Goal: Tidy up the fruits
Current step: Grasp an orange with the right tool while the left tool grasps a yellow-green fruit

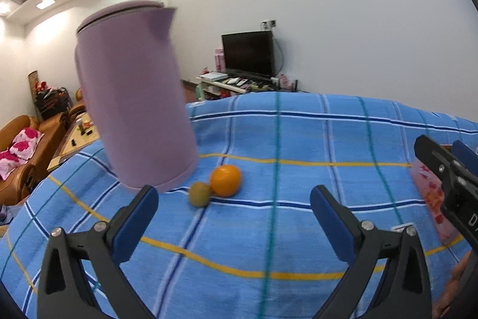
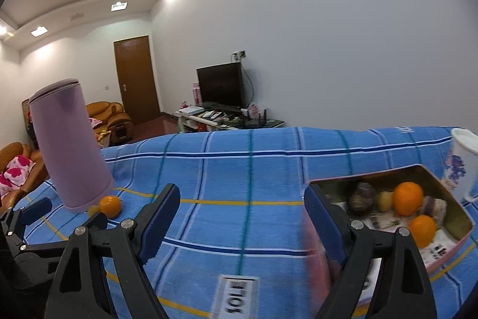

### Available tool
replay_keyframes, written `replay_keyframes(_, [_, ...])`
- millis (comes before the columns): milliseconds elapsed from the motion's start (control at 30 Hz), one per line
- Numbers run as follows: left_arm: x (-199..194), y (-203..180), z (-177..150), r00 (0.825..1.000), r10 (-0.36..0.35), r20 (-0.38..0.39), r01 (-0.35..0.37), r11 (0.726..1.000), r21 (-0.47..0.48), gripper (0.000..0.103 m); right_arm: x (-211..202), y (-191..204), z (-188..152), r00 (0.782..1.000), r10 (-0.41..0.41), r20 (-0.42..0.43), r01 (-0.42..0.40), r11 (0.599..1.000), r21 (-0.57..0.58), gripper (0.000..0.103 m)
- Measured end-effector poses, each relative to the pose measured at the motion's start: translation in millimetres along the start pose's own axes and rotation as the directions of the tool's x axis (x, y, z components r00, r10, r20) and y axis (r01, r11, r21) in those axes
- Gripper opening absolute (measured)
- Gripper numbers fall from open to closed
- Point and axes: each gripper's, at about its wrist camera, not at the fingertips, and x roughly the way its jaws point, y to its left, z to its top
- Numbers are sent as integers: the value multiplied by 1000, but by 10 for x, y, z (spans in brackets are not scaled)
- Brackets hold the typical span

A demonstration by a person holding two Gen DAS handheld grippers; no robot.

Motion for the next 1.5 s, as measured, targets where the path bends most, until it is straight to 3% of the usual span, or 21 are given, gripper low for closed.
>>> replay_keyframes(267, [176,343,34,997,76,-27,-76,997,-4,103,291,497,8,995,83,-63,-86,994,-60,86])
replay_keyframes(467, [440,743,45,979,162,-123,-166,986,-27,103,592,839,-2,977,130,-166,-150,982,-111,86])
replay_keyframes(633, [602,1077,39,966,173,-190,-194,976,-99,103,912,1209,-23,942,192,-275,-241,957,-160,86])
replay_keyframes(800, [744,1304,-12,956,140,-258,-189,966,-175,103,1117,1496,-75,905,252,-343,-327,927,-184,83])
replay_keyframes(867, [767,1324,-13,954,143,-265,-193,965,-175,103,1203,1579,-78,891,270,-365,-354,917,-185,80])
replay_keyframes(967, [779,1312,-1,951,165,-263,-208,967,-146,103,1359,1687,-101,865,276,-418,-378,908,-183,66])
replay_keyframes(1133, [795,1253,27,946,197,-257,-229,968,-102,102,1499,1777,-120,835,294,-465,-411,895,-173,63])
replay_keyframes(1267, [804,1243,40,944,198,-262,-232,967,-102,102,1569,1754,-111,818,320,-479,-423,898,-121,63])
replay_keyframes(1400, [809,1262,56,942,219,-255,-252,962,-102,102,1710,1682,-110,785,361,-503,-433,901,-29,62])
replay_keyframes(1500, [806,1290,56,942,222,-253,-257,960,-114,102,1800,1640,-142,766,378,-519,-431,902,21,51])
